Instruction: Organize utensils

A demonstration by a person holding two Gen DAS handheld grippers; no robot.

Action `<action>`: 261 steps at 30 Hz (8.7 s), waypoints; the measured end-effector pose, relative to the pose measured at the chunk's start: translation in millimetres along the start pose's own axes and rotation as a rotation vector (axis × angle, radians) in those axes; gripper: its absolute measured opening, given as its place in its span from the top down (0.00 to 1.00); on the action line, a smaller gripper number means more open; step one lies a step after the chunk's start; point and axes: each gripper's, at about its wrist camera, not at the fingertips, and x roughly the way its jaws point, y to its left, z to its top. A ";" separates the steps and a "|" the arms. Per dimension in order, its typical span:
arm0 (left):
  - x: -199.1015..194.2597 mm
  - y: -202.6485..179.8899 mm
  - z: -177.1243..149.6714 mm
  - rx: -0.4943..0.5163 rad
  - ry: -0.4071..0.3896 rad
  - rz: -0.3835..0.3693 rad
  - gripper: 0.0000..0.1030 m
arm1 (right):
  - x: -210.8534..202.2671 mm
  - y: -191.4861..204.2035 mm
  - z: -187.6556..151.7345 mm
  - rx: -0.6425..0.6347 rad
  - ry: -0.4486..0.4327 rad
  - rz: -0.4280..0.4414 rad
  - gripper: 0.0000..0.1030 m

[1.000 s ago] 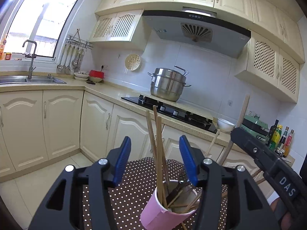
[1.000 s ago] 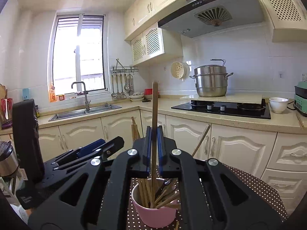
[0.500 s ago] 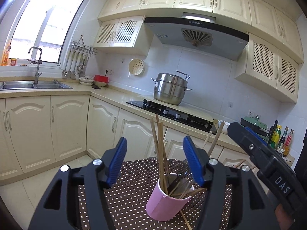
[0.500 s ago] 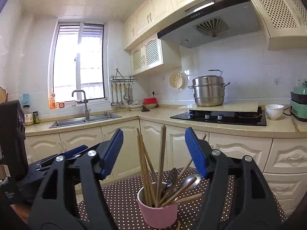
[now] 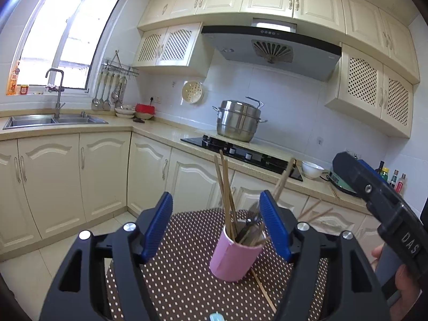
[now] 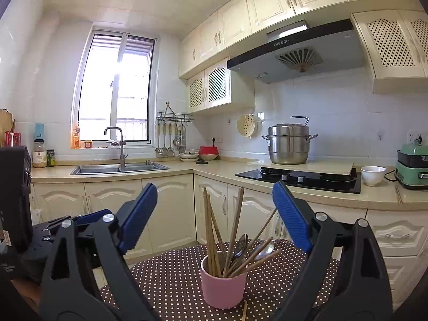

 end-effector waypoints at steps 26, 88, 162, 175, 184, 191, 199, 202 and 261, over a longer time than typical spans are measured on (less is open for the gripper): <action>43.2 -0.5 -118.3 0.060 0.689 0.021 0.35 | -30.5 -28.2 -102.5 0.062 0.340 -0.085 0.15; 132.9 -8.7 -149.7 0.111 0.742 0.012 0.80 | 153.5 -44.8 -182.5 -0.063 1.365 0.062 0.61; 62.4 -42.3 43.9 0.062 -0.005 -0.181 0.81 | 49.1 -58.3 -36.3 0.210 -0.076 0.101 0.94; 117.8 -36.3 34.2 0.060 0.060 -0.171 0.81 | 80.1 -63.2 -37.5 0.143 -0.150 0.037 0.94; 135.7 -29.0 23.8 0.043 0.115 -0.169 0.81 | 82.8 -64.3 -41.7 0.124 -0.156 0.013 0.94; 133.7 -21.3 21.7 0.018 0.115 -0.167 0.78 | 80.8 -67.0 -42.7 0.150 -0.156 0.003 0.94; 124.7 -16.5 21.5 0.020 0.094 -0.156 0.68 | 80.7 -62.6 -43.2 0.154 -0.154 0.013 0.94; 123.8 -15.1 20.9 0.018 0.094 -0.147 0.67 | 80.5 -61.3 -42.9 0.151 -0.154 0.015 0.94; -14.8 -21.6 13.2 0.105 -0.003 0.070 0.30 | -33.4 -39.0 -2.6 0.053 -0.045 -0.119 0.25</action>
